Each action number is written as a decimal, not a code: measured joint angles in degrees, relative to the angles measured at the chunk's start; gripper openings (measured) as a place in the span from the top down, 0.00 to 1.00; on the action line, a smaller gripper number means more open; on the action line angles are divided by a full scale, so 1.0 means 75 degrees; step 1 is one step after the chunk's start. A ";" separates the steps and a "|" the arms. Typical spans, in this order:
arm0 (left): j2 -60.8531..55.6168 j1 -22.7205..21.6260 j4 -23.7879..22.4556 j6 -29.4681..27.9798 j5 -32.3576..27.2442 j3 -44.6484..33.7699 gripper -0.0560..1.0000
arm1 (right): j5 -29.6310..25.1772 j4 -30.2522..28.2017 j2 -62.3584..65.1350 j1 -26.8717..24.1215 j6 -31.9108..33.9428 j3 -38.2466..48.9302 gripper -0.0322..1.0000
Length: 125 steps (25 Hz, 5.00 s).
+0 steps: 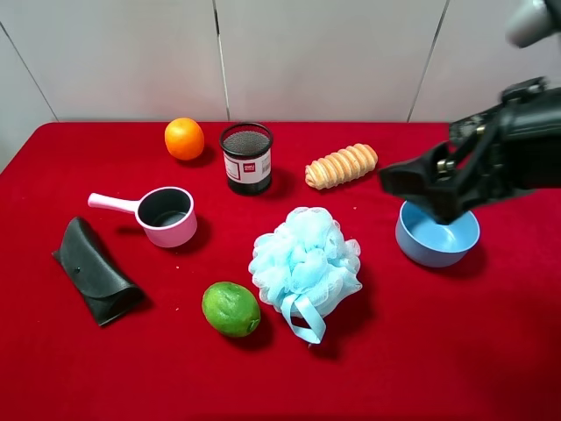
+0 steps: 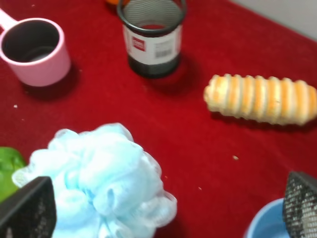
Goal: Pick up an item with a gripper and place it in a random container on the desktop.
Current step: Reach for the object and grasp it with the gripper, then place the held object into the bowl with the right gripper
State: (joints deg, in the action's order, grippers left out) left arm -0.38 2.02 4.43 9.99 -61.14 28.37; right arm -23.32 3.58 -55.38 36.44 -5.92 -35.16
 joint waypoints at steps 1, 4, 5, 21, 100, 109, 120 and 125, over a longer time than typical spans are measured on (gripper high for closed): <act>0.0000 0.0000 0.0000 0.0000 0.0000 0.0000 0.01 | 0.0130 -0.0015 -0.0145 0.0085 0.0028 0.0000 0.30; 0.0000 0.0000 0.0000 0.0000 0.0000 0.0000 0.01 | 0.0504 -0.0023 -0.0563 0.0321 0.0048 0.0000 0.30; 0.0000 0.0000 0.0000 0.0000 0.0000 0.0000 0.01 | 0.0596 -0.0023 -0.0706 0.0387 0.0055 -0.0023 0.30; 0.0000 0.0000 0.0000 0.0000 0.0000 0.0000 0.01 | 0.1430 -0.0046 -0.2444 0.1263 0.0110 -0.0475 0.30; 0.0000 0.0000 0.0000 0.0000 0.0000 0.0000 0.01 | 0.2589 -0.0017 -0.6345 0.1355 0.0175 -0.0500 0.30; 0.0000 0.0000 0.0000 0.0000 0.0000 0.0000 0.01 | 0.2589 -0.0017 -0.6345 0.1355 0.0189 -0.0500 0.57; 0.0000 0.0000 0.0000 0.0002 0.0000 0.0000 0.01 | 0.2589 -0.0017 -0.6345 0.1355 0.0189 -0.0500 0.68; 0.0000 0.0000 0.0000 0.0002 0.0000 0.0000 0.01 | 0.2596 -0.0017 -0.6345 0.1355 0.0244 -0.0500 0.69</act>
State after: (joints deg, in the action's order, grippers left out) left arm -0.38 2.02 4.43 10.00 -61.14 28.37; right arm -3.85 3.46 -102.97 46.60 -4.09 -38.91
